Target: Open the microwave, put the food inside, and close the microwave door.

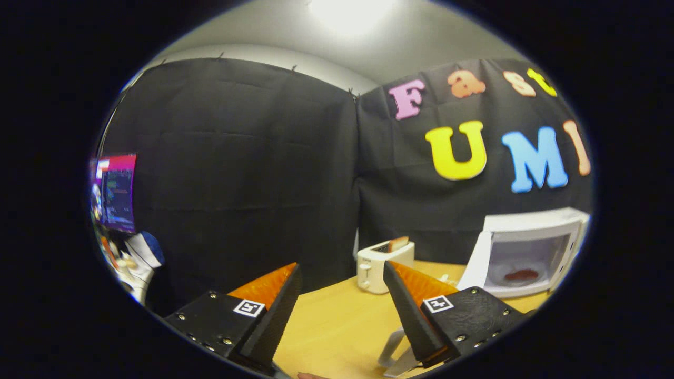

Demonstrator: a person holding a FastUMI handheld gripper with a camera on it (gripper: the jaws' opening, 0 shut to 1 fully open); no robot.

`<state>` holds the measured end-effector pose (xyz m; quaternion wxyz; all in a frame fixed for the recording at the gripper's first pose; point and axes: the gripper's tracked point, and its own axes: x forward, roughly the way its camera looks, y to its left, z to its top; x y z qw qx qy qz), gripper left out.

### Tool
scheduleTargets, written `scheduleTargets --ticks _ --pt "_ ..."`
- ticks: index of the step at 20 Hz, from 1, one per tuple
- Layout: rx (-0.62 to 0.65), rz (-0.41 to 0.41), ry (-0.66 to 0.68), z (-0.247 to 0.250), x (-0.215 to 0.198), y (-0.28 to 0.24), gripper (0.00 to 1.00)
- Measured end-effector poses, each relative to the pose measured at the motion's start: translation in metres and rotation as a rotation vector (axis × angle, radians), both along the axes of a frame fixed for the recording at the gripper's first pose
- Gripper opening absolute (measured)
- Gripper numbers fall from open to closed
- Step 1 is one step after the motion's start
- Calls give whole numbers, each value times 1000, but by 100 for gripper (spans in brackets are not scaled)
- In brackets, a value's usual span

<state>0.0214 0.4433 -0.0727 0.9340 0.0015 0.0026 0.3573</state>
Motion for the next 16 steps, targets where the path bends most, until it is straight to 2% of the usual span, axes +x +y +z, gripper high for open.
scheduleTargets --ticks 3,5,6,8,9,10,13,14,15,16 --pt "-65 6 -64 -10 -8 17 89" --pt "-70 50 0 -31 -14 32 82" --pt "-78 55 40 -40 -15 36 82" --pt "-102 40 93 -58 -10 34 70" --pt "-103 26 112 -65 -7 30 57" --pt "-101 14 128 -73 -4 30 51" --pt "-91 9 210 -102 2 29 17" --pt "-109 -18 215 -112 8 17 18" --pt "-112 -69 211 -119 15 -3 10" --pt "-84 -46 217 -116 14 -3 2"
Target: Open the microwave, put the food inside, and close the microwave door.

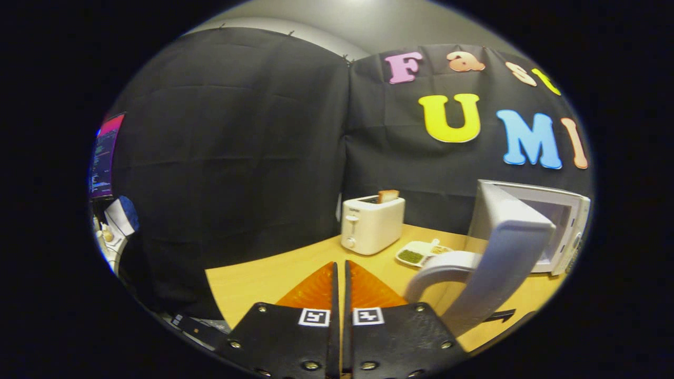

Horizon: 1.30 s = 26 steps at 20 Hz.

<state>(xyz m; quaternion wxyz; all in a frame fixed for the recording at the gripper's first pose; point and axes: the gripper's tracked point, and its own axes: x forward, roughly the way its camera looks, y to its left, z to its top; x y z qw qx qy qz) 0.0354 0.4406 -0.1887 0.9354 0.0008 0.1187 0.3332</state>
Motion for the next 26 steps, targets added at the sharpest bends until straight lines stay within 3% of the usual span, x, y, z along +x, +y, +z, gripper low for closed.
scheduleTargets --ticks 4,10,19,26 --pt "-90 -58 -52 -5 -4 -40 1" --pt "-74 -203 8 0 18 -136 1" --pt "-154 -465 -36 -1 89 -267 1" --pt "-181 -635 -41 -6 142 -331 1"
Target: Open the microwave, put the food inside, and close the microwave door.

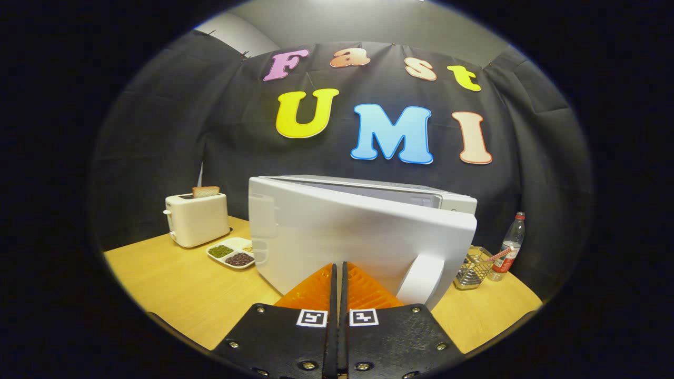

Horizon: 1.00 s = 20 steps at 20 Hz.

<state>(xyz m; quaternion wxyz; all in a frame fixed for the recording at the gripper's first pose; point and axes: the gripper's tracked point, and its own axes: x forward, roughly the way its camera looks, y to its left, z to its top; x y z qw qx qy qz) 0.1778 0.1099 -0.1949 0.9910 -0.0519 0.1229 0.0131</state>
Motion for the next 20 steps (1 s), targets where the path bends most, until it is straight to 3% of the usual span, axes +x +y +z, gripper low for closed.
scheduleTargets --ticks 11,18,20 --pt "-128 -177 -40 -1 74 -50 1" --pt "-166 -210 -69 -3 100 -53 2" --pt "-100 -203 -65 -4 102 -52 2"
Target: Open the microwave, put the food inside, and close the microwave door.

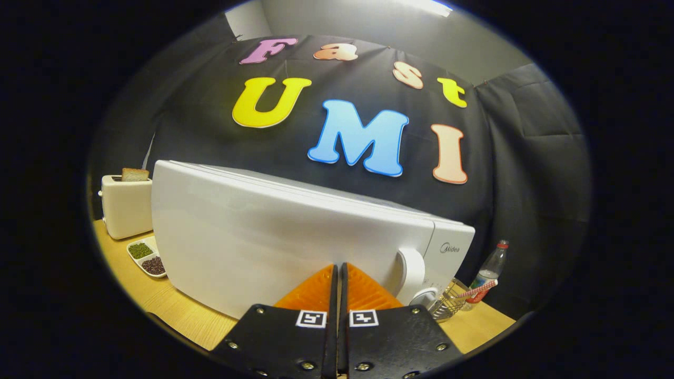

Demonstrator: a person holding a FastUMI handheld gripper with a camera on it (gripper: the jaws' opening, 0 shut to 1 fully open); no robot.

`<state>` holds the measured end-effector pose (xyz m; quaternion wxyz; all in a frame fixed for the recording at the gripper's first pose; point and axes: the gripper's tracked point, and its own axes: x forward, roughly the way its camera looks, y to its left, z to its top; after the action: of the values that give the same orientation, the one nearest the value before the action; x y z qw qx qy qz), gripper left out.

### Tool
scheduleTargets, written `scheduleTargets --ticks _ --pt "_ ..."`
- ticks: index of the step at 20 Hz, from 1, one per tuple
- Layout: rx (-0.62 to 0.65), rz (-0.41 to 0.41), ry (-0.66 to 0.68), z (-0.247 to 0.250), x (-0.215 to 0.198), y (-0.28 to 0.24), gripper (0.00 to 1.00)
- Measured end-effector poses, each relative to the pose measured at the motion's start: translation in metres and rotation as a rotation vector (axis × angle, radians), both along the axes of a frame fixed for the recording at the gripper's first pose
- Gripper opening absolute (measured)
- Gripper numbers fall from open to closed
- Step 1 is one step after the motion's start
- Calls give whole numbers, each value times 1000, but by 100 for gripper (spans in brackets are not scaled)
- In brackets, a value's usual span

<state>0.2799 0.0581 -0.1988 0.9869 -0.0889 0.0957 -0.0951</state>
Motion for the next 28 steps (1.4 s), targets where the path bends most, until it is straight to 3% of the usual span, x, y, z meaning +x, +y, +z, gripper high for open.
scheduleTargets --ticks 3,7,15,18,28 --pt "-18 -6 12 -3 0 -2 4" --pt "61 39 44 0 -24 6 4" --pt "148 233 -94 60 -140 24 4" --pt "135 235 -171 84 -181 6 4" --pt "206 206 -103 119 -264 -62 3"
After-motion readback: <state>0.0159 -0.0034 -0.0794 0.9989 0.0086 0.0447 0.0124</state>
